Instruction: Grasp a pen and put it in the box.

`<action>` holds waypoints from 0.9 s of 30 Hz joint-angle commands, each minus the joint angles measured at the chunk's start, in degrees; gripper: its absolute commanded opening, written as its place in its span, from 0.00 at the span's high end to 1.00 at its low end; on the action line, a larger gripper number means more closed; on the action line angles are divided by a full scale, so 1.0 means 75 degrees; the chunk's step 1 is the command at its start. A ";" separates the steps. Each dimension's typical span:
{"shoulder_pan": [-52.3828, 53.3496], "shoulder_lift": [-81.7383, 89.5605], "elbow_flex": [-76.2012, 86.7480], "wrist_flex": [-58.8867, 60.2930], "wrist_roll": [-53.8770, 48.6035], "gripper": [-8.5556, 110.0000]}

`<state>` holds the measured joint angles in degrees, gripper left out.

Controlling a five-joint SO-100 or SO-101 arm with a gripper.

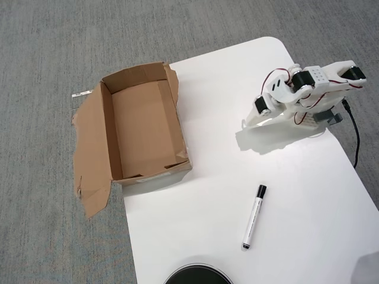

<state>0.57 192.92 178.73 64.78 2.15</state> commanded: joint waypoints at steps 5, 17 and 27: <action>-0.0064 0.0445 0.0006 0.0000 0.0018 0.92; -0.0053 0.0445 0.0006 -0.0047 -0.0018 0.91; -0.0076 0.0422 -0.0088 -0.0094 -0.0053 0.91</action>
<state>0.57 192.92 178.73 64.78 2.15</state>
